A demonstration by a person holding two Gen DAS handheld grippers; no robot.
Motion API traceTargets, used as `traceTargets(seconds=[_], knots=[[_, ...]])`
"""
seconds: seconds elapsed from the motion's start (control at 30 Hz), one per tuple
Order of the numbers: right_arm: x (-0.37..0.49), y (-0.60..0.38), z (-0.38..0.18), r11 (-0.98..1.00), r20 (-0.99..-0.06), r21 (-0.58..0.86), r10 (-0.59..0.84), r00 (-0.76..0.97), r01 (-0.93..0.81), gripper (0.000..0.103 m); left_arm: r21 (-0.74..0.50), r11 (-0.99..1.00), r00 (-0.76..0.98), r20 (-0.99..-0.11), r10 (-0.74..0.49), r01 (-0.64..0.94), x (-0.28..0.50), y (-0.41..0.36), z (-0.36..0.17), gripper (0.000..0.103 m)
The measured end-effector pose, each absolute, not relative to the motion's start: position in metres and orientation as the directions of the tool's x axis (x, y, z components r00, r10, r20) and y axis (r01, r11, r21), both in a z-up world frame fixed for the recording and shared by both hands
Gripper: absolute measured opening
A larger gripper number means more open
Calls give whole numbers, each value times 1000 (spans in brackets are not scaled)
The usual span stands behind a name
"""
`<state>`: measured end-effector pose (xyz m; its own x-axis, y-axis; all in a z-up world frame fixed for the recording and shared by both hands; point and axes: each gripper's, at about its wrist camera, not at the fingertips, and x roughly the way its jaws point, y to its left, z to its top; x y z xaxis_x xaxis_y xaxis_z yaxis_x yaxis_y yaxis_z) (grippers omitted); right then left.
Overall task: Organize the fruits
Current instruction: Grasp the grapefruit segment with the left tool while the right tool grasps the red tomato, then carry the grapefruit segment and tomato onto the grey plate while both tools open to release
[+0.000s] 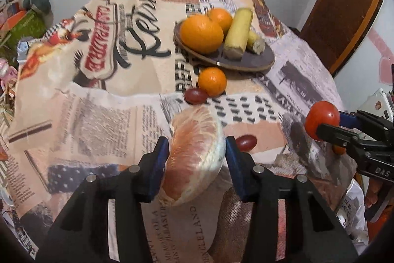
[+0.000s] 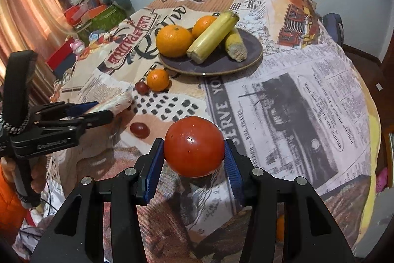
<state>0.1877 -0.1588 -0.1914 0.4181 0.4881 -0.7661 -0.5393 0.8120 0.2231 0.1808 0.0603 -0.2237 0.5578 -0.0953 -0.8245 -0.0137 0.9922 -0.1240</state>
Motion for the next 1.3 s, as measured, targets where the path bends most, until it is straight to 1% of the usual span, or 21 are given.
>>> traceTargets(seconds=[0.3,0.37,0.43,0.5,0.73,0.97,1.3], knots=[[201,-163,-176,819,-737,220,495,460,-529,45,-122,993,624,-776,-96,1,186,57,-196,44],[205,-164,-172,822,-731,221,496,468,-525,45,-126,992,633,-767,-105,11,189,55,-190,27],[209,-165,-170,825,-725,222,496,477,-520,45,-123,992,635,-765,-102,11,194,54,-186,25],[213,-166,-168,825,-721,225,498,481,-518,45,-139,990,635,-762,-123,24,200,53,-186,24],[224,-164,-169,822,-717,233,506,479,-520,45,-129,991,646,-754,-119,32,210,51,-184,23],[238,-163,-168,827,-714,224,499,490,-515,45,-143,989,678,-723,-131,39,225,57,-167,23],[268,-166,-156,838,-688,215,495,532,-501,45,-104,993,733,-670,-114,60,264,52,-137,23]])
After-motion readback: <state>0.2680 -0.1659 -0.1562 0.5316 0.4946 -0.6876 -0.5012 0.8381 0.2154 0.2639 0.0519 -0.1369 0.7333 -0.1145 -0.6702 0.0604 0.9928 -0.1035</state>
